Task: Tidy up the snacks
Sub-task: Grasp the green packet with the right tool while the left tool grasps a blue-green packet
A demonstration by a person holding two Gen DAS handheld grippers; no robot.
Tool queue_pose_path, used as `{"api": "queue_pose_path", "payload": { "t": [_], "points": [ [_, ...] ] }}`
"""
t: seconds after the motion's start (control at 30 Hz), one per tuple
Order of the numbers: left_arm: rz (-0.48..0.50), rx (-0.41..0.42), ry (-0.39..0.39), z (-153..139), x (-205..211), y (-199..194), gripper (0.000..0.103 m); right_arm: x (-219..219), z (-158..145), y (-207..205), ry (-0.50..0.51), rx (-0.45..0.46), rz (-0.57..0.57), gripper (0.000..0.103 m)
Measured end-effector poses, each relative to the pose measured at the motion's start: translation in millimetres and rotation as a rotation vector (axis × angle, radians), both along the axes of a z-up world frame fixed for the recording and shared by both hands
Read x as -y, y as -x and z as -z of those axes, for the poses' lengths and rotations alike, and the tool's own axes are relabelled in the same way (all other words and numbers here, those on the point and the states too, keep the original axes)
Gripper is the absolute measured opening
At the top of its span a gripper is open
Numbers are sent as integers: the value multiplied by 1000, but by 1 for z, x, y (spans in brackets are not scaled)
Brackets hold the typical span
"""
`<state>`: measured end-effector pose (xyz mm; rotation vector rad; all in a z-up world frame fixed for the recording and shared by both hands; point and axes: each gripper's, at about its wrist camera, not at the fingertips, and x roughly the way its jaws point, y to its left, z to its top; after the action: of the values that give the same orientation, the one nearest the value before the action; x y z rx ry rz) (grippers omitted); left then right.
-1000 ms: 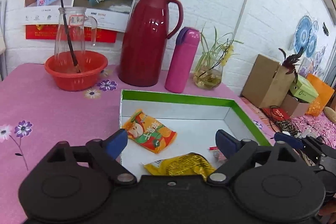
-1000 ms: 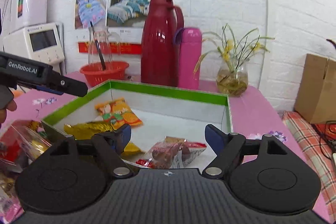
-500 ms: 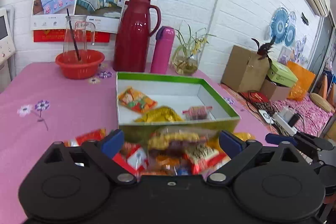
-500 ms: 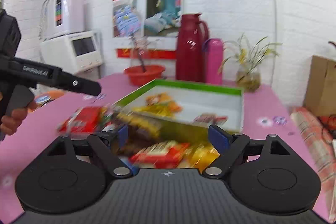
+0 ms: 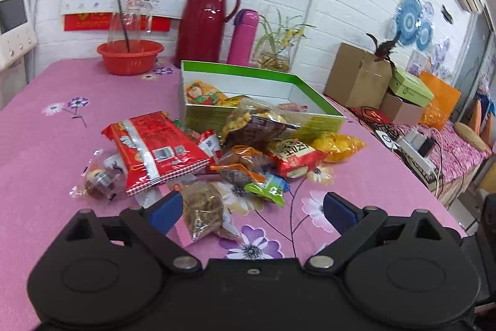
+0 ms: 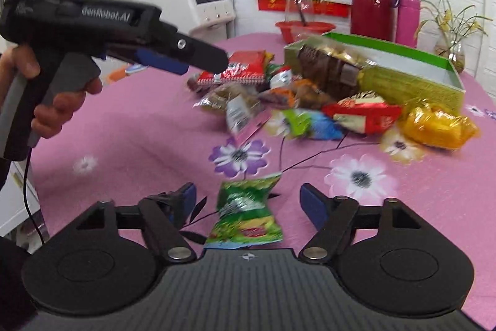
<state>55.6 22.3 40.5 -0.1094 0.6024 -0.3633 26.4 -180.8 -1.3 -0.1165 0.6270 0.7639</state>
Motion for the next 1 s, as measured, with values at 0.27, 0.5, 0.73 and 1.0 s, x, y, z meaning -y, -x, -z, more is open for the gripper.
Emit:
{"api": "queue_pose_path", "payload": {
  "t": [0.27,0.5,0.73,1.0],
  "points": [
    [119,15,-59,9,42,-20,103,15,1,1,30,25,66,57],
    [137,-67,-143,38,72,-75,73,50,1,-10,-9,28,211,57],
    [107,-147,-208,63,80,-107,70,65,9,-20,-27,1,264,58],
    [117,-140,-209,63,78,-102,50,68,10,-23,-29,-7,253,64]
  ]
}}
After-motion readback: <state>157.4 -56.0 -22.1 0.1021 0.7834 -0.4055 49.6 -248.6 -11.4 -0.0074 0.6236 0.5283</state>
